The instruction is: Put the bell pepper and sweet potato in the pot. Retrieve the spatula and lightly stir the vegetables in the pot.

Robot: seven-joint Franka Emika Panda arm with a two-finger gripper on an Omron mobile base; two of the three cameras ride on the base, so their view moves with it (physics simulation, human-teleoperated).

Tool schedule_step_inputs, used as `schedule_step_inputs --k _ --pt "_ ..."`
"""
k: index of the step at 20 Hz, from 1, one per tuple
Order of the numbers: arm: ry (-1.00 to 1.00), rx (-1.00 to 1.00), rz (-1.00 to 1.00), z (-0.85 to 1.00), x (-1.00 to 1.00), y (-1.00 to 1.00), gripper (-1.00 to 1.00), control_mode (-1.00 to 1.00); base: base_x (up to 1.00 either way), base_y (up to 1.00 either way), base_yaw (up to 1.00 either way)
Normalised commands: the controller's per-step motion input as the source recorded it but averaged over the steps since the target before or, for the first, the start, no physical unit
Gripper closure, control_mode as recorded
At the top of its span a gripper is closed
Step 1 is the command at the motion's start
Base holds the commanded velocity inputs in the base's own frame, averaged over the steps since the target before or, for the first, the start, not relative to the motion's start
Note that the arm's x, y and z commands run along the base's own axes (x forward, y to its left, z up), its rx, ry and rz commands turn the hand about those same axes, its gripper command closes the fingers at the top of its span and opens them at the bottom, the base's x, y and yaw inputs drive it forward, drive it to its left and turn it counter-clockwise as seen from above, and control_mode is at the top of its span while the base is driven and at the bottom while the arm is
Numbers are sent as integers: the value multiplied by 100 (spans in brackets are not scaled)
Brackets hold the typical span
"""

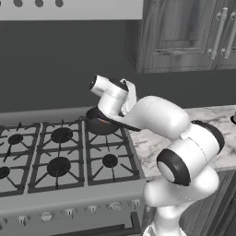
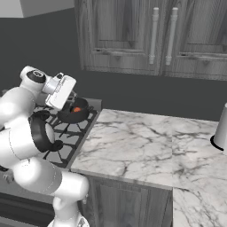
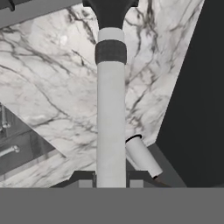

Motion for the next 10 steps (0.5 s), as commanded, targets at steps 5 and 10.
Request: schedule_step_inputs --k 5,10 --pt "0 0 0 8 31 0 100 -100 0 0 0" --pt "0 0 0 7 36 0 100 -100 0 0 0"
